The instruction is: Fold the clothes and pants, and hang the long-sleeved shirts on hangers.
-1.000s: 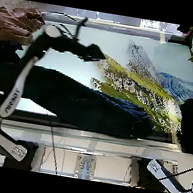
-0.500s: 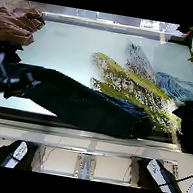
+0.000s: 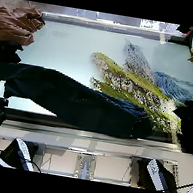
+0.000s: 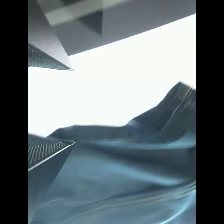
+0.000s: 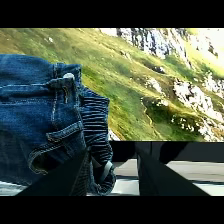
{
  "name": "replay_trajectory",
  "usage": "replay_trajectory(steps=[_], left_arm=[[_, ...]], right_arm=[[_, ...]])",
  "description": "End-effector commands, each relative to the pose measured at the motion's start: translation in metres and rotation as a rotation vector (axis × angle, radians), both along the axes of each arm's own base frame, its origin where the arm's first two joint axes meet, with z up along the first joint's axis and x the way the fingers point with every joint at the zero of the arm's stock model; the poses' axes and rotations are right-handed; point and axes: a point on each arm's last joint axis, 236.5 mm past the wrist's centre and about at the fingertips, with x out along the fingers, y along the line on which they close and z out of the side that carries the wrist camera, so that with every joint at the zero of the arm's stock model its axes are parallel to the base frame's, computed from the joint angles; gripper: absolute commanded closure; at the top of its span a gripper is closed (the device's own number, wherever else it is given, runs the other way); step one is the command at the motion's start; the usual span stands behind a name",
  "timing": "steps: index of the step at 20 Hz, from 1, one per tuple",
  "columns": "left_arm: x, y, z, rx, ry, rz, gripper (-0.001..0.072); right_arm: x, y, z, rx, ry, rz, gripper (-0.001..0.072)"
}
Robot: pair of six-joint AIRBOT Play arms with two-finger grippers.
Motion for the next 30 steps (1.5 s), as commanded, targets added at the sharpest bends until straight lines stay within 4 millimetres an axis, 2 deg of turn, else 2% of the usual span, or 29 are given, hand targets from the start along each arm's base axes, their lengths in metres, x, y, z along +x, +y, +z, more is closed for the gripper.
replay_trajectory(steps=[1, 3, 4, 5, 8, 13, 17, 19, 21, 25, 26, 29, 30], left_arm=[[-0.009, 0.026, -0.008, -0.061, -0.062, 0.154, 0.0249], [0.014, 0.026, -0.003, -0.106, -0.17, 0.129, 0.0232], [0.022, 0.028, -0.002, -0.111, -0.205, 0.11, 0.0201], [0.028, 0.03, -0.004, -0.134, -0.235, 0.117, 0.0201], [0.031, 0.042, -0.019, -0.151, -0.239, 0.143, 0.0202], [0.034, 0.04, -0.052, -0.217, -0.208, 0.13, 0.0203], [0.044, 0.069, -0.044, -0.166, -0.265, 0.154, 0.021], [0.052, 0.081, -0.045, -0.172, -0.263, 0.141, 0.0211], [0.069, 0.079, -0.047, -0.208, -0.28, 0.09, 0.0211], [0.105, 0.063, -0.056, -0.265, -0.281, -0.032, 0.0211], [0.109, 0.063, -0.057, -0.269, -0.279, -0.042, 0.0226], [0.112, 0.071, -0.054, -0.257, -0.284, -0.04, 0.0342], [0.112, 0.073, -0.053, -0.252, -0.284, -0.038, 0.0418]], right_arm=[[-0.001, 0.005, 0.003, 0.025, -0.004, -0.014, 0.0367], [-0.001, 0.006, 0.003, 0.026, -0.001, -0.012, 0.0367], [-0.002, 0.006, 0.003, 0.026, 0.0, -0.012, 0.0367], [-0.002, 0.006, 0.003, 0.028, 0.002, -0.012, 0.0367], [-0.006, 0.01, 0.002, 0.042, 0.022, -0.005, 0.0368], [-0.009, 0.013, 0.001, 0.077, 0.049, -0.053, 0.0368], [-0.017, 0.022, 0.001, 0.117, 0.082, -0.043, 0.0368], [-0.013, 0.029, 0.005, 0.15, 0.065, -0.042, 0.0368], [-0.009, 0.035, 0.009, 0.183, 0.048, -0.047, 0.0368], [-0.006, 0.042, 0.014, 0.231, 0.039, -0.062, 0.0368], [-0.007, 0.045, 0.014, 0.239, 0.043, -0.057, 0.0368], [-0.012, 0.049, 0.017, 0.245, 0.049, -0.044, 0.0369], [-0.012, 0.05, 0.019, 0.243, 0.039, -0.043, 0.0369]])
